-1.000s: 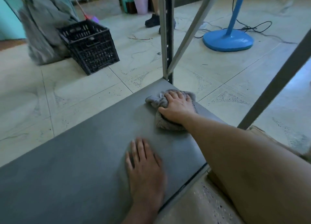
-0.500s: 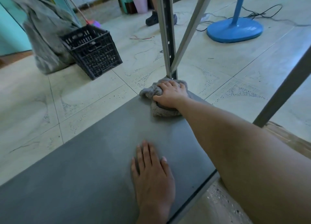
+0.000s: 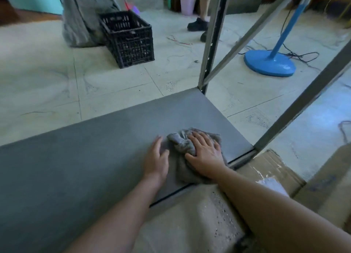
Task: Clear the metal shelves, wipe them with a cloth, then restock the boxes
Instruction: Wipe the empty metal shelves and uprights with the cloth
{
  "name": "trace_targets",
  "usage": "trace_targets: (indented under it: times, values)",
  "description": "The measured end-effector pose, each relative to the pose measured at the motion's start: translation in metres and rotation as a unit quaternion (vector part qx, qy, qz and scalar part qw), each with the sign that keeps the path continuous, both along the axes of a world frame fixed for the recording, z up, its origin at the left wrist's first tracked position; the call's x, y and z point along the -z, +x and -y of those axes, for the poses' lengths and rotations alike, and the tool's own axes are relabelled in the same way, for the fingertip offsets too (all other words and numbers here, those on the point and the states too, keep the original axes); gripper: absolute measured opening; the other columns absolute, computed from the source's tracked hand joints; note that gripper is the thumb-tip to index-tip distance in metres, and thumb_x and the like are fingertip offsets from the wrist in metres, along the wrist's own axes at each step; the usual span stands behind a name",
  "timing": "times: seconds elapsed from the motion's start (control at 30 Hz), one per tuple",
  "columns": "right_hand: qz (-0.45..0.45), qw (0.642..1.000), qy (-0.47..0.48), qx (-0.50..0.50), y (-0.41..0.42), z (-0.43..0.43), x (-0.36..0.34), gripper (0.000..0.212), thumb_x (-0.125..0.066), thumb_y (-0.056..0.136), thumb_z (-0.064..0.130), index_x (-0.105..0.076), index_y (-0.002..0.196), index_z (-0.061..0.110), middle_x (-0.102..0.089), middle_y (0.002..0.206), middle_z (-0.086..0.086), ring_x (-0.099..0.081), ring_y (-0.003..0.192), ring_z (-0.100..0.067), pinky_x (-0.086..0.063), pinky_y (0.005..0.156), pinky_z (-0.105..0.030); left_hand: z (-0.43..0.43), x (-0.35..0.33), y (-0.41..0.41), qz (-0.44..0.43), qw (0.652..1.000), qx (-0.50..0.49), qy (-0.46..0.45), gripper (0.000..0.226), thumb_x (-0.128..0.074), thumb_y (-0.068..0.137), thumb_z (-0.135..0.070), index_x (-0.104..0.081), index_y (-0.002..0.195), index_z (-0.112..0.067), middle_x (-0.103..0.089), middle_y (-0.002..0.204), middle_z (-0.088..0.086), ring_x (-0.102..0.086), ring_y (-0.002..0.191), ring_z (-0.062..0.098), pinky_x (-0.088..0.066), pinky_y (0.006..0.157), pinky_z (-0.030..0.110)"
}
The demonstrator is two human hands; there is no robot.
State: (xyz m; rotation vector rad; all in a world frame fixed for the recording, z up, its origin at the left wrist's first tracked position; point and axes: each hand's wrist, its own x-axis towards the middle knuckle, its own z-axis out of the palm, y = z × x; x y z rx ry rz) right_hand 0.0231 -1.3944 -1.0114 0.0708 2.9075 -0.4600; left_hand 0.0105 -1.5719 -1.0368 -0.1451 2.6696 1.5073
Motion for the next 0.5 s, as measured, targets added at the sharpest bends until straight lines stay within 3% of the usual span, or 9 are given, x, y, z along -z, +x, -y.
trace_targets:
  times: [0.1, 0.17, 0.23, 0.33, 0.43, 0.5]
  values:
    - [-0.007, 1.0, 0.02, 0.005, 0.042, 0.025, -0.005, 0.073, -0.036, 0.098, 0.062, -0.01, 0.162, 0.036, -0.005, 0.17, 0.011, 0.004, 0.156, -0.014, -0.003, 0.126, -0.048, 0.075, -0.036, 0.032, -0.001, 0.999, -0.038, -0.015, 0.043, -0.058, 0.091, 0.001, -0.061, 0.129, -0.018, -0.056, 0.141, 0.003, -0.05, 0.131, 0.018, -0.031, 0.104, 0.016]
    - [-0.006, 1.0, 0.026, 0.004, 0.055, 0.051, -0.004, 0.072, -0.033, 0.099, 0.062, -0.01, 0.161, 0.035, -0.005, 0.17, 0.01, 0.004, 0.156, -0.015, -0.003, 0.126, -0.05, 0.135, -0.056, 0.06, -0.008, 0.997, -0.036, -0.07, 0.038, -0.058, 0.088, 0.005, -0.066, 0.121, -0.012, -0.063, 0.126, 0.004, -0.059, 0.117, 0.019, -0.037, 0.092, 0.016]
    - [-0.023, 0.999, 0.028, -0.014, 0.058, 0.091, -0.004, 0.071, -0.032, 0.098, 0.062, -0.012, 0.161, 0.035, -0.008, 0.17, 0.009, 0.003, 0.156, -0.017, -0.003, 0.126, -0.051, 0.202, -0.069, 0.092, 0.013, 0.992, -0.048, -0.112, 0.034, -0.058, 0.088, 0.005, -0.067, 0.117, -0.01, -0.065, 0.119, 0.006, -0.063, 0.112, 0.02, -0.042, 0.09, 0.021]
    - [-0.02, 0.994, 0.014, -0.103, 0.066, 0.182, -0.011, 0.072, -0.033, 0.097, 0.062, -0.015, 0.161, 0.035, -0.007, 0.17, 0.01, 0.005, 0.156, -0.018, 0.0, 0.126, -0.051, 0.315, -0.077, 0.162, 0.066, 0.976, -0.15, -0.143, 0.029, -0.056, 0.091, 0.005, -0.066, 0.116, -0.008, -0.065, 0.119, 0.007, -0.063, 0.111, 0.018, -0.042, 0.088, 0.02]
    - [0.001, 0.973, 0.02, -0.232, 0.087, 0.297, -0.012, 0.073, -0.036, 0.099, 0.062, -0.011, 0.161, 0.034, 0.001, 0.17, 0.009, 0.011, 0.156, -0.019, 0.003, 0.126, -0.051, 0.419, -0.072, 0.244, 0.088, 0.948, -0.245, -0.185, 0.027, -0.054, 0.095, 0.002, -0.062, 0.119, -0.006, -0.06, 0.123, 0.011, -0.06, 0.115, 0.027, -0.046, 0.094, 0.032]
    - [0.001, 0.956, 0.033, -0.292, 0.103, 0.368, -0.01, 0.075, -0.036, 0.098, 0.062, -0.009, 0.162, 0.035, 0.004, 0.17, 0.01, 0.013, 0.156, -0.019, 0.004, 0.126, -0.051, 0.47, -0.064, 0.277, 0.08, 0.939, -0.256, -0.214, 0.029, -0.053, 0.097, -0.002, -0.058, 0.125, -0.007, -0.056, 0.128, 0.01, -0.056, 0.117, 0.027, -0.046, 0.097, 0.038]
